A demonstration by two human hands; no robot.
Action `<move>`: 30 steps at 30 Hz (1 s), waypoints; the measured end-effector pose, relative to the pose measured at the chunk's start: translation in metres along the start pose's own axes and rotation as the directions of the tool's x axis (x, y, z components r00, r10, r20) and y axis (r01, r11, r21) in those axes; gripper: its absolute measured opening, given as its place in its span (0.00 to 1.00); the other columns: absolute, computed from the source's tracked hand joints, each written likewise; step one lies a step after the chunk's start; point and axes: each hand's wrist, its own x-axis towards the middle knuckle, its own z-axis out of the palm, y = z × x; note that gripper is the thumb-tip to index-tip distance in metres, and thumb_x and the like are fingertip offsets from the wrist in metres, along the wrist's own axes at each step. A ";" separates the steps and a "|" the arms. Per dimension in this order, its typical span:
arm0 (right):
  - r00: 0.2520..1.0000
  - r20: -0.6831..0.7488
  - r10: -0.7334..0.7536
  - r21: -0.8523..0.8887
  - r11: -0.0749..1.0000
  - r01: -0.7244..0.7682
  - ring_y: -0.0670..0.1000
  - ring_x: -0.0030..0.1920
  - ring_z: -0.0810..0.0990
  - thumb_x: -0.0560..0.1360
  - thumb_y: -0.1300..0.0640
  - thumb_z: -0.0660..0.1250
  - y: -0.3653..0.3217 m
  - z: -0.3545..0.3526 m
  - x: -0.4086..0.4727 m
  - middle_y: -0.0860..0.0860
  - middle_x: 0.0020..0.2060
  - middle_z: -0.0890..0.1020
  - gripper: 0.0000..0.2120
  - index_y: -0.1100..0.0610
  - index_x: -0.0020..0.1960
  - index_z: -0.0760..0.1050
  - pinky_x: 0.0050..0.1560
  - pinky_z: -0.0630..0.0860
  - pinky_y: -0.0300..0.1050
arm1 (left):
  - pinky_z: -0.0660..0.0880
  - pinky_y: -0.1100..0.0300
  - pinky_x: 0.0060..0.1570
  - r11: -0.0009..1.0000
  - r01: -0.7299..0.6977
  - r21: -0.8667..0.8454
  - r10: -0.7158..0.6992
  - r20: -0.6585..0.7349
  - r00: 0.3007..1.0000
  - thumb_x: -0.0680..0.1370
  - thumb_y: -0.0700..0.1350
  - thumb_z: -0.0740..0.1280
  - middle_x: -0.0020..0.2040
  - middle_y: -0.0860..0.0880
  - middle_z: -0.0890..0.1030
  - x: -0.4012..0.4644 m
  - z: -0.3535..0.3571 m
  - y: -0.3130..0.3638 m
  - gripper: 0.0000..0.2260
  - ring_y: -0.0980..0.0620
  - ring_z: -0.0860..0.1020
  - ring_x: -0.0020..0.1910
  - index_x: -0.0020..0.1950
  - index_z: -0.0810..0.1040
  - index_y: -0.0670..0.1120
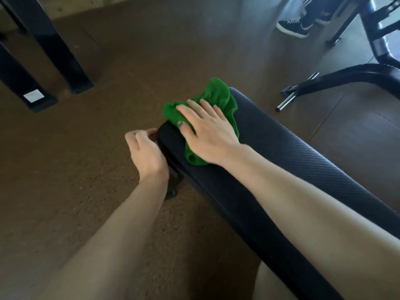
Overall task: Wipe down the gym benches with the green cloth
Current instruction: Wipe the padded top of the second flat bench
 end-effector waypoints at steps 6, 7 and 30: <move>0.998 -0.049 -0.044 -0.042 0.998 0.042 0.54 0.77 0.65 0.85 0.45 0.50 -0.047 0.022 0.017 0.47 0.70 0.76 0.20 0.46 0.73 0.71 0.80 0.53 0.60 | 0.71 0.59 0.69 1.000 0.016 0.026 -0.025 0.396 0.918 0.88 0.54 0.46 0.65 0.52 0.82 -0.001 -0.040 -0.007 0.22 0.58 0.79 0.66 0.66 0.79 0.51; 0.996 -0.045 -0.079 -0.049 0.996 0.077 0.54 0.77 0.64 0.85 0.45 0.52 -0.052 0.023 0.008 0.47 0.71 0.76 0.20 0.46 0.73 0.71 0.80 0.53 0.61 | 0.70 0.57 0.71 0.998 0.059 0.010 -0.057 0.426 0.903 0.88 0.55 0.45 0.67 0.51 0.82 0.000 -0.043 -0.005 0.24 0.57 0.78 0.67 0.69 0.78 0.50; 0.979 0.003 -0.204 -0.397 0.898 0.189 0.69 0.81 0.53 0.83 0.48 0.63 -0.052 0.032 -0.054 0.63 0.82 0.52 0.32 0.49 0.83 0.57 0.80 0.55 0.64 | 0.77 0.64 0.46 0.975 0.095 0.198 -0.185 0.505 0.843 0.88 0.56 0.46 0.56 0.53 0.83 0.002 -0.052 0.005 0.22 0.60 0.82 0.54 0.69 0.75 0.51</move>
